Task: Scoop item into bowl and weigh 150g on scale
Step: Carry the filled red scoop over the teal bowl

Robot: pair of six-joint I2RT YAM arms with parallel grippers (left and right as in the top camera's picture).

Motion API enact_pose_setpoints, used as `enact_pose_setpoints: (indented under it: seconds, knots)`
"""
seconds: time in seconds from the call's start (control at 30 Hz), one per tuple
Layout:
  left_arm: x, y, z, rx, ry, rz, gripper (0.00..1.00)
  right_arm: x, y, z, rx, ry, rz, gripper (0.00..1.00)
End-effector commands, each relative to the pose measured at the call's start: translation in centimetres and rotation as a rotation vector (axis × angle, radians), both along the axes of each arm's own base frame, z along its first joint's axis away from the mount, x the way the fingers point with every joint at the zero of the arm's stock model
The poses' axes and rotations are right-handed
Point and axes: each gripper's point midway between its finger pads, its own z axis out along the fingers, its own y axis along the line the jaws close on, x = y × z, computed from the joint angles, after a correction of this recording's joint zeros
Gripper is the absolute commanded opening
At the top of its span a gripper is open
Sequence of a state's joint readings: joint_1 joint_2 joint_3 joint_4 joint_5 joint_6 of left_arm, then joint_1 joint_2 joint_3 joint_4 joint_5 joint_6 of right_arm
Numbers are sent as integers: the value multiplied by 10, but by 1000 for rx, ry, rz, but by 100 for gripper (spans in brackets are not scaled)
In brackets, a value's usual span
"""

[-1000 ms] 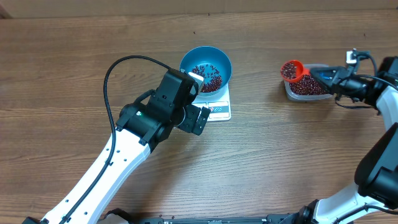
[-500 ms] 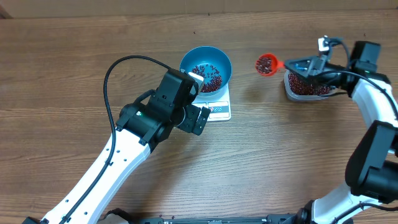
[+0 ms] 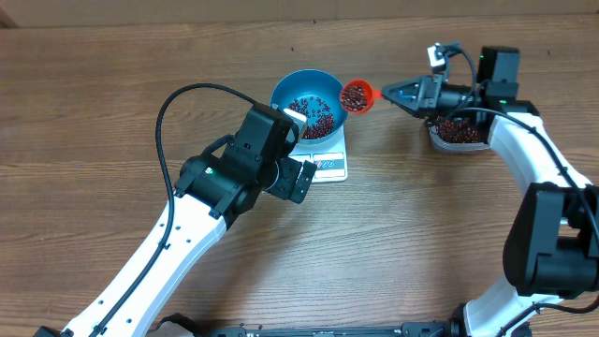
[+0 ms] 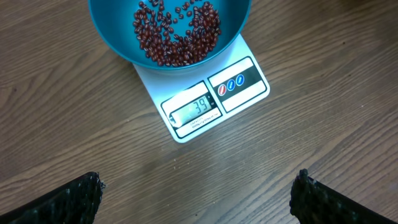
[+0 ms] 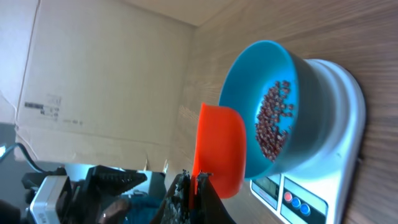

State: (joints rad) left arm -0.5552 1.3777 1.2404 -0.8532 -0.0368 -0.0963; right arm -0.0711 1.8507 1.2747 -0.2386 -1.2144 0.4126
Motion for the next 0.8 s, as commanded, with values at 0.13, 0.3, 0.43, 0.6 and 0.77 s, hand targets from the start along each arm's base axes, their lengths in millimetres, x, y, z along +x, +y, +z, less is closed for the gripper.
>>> enact_pose_setpoints:
  seconds: [0.13, 0.3, 0.43, 0.6, 0.77]
  knots:
    - [2, -3, 2, 6, -7, -22, 100, 10, 23, -9, -71, -35, -25, 4]
    - [2, -3, 2, 6, -7, -22, 100, 14, 41, -8, -138, -180, 6, 4]
    - [2, -3, 2, 6, -7, -22, 99, 16, 49, -12, -199, -275, 24, 4]
    - [2, -3, 2, 6, -7, -22, 100, 16, 54, -16, -268, -397, 58, 4]
    - [2, -3, 2, 6, -7, -22, 100, 15, 56, -16, -334, -580, 121, 4]
